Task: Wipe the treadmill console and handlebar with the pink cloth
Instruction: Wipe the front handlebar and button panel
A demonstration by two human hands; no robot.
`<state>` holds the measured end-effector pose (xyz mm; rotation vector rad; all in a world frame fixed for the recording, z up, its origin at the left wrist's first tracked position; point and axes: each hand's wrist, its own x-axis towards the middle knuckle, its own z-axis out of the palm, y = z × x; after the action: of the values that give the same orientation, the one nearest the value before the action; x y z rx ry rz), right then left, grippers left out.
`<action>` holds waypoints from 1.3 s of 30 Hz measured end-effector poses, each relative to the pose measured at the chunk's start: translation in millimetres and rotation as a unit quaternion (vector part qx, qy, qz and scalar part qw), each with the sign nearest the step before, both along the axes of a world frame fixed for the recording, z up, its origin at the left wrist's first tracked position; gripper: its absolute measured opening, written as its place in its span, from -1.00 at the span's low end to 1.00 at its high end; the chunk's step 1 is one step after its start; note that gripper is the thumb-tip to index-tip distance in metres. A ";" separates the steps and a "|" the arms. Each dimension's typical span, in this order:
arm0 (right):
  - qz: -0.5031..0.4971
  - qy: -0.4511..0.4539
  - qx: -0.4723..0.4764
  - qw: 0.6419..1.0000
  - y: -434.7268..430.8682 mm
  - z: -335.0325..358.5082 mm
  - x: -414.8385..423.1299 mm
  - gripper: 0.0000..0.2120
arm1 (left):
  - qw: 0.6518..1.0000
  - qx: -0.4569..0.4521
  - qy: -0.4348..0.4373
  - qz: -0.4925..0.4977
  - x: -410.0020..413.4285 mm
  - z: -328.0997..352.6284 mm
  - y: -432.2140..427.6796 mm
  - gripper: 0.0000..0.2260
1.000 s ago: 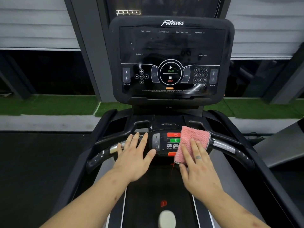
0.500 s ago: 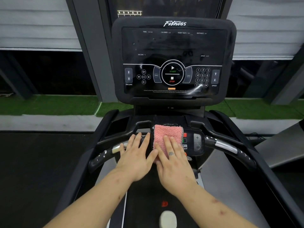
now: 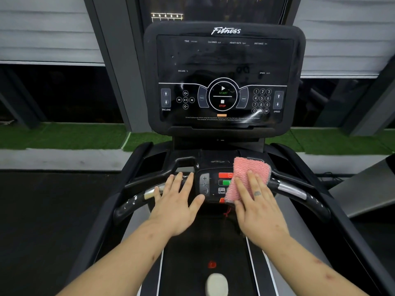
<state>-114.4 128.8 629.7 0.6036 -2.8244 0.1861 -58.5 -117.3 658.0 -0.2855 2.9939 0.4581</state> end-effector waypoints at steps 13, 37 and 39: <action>0.031 -0.001 0.008 1.000 -41.9 9.2 2.5 -0.39 | 0.999 -0.028 0.002 -0.037 4.6 -3.0 -20.8 -0.32; -0.007 -0.032 -0.004 0.999 -15.8 16.4 -7.5 -0.36 | 1.000 0.006 -0.003 0.002 15.9 -8.7 -27.1 -0.40; 0.005 -0.022 0.006 1.000 -26.8 16.0 -5.0 -0.37 | 1.000 0.010 0.000 0.004 15.4 -10.0 -27.6 -0.40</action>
<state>-119.5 102.0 645.7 0.6249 -2.8671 0.1867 -43.1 -144.9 648.0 -0.2968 2.9876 0.4882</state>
